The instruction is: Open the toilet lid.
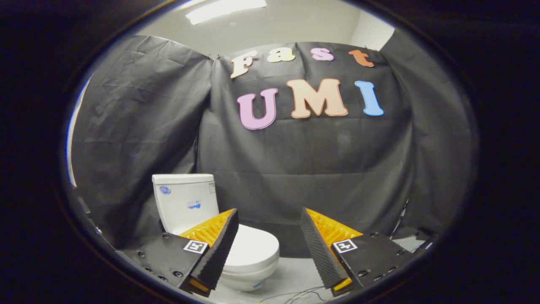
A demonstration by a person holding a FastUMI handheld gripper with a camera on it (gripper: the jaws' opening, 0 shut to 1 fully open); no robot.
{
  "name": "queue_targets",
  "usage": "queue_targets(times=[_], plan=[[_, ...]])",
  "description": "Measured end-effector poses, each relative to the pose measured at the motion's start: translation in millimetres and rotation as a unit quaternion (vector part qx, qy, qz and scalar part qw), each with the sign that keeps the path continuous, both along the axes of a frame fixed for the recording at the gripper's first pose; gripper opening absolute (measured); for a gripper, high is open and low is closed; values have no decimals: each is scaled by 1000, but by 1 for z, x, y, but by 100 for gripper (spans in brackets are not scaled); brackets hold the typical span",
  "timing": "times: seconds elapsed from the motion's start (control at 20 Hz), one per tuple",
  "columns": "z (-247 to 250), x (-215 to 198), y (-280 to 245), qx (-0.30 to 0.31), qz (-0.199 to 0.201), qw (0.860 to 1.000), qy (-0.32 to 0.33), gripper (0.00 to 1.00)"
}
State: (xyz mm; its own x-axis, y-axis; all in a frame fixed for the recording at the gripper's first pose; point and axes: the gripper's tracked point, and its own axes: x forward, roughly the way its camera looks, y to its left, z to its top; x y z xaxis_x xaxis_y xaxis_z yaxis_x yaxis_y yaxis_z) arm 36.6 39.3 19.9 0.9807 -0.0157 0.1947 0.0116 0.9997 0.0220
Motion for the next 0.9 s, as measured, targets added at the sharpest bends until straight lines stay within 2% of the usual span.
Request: queue_targets(times=[0.2,0.25,0.45,0.65,0.7,0.75,0.8,0.9], plan=[[6,-1,5,25,-54,997,-41,92],[10,-4,2,35,-81,994,-57,92],[13,-2,-9,102,-161,977,-100,88],[-22,13,-3,178,-206,959,-81,84],[-31,17,-3,209,-215,951,-78,83],[-46,19,-7,250,-234,937,-76,82],[-63,18,-10,295,-260,917,-72,80],[-93,16,-5,370,-275,882,-93,77]])
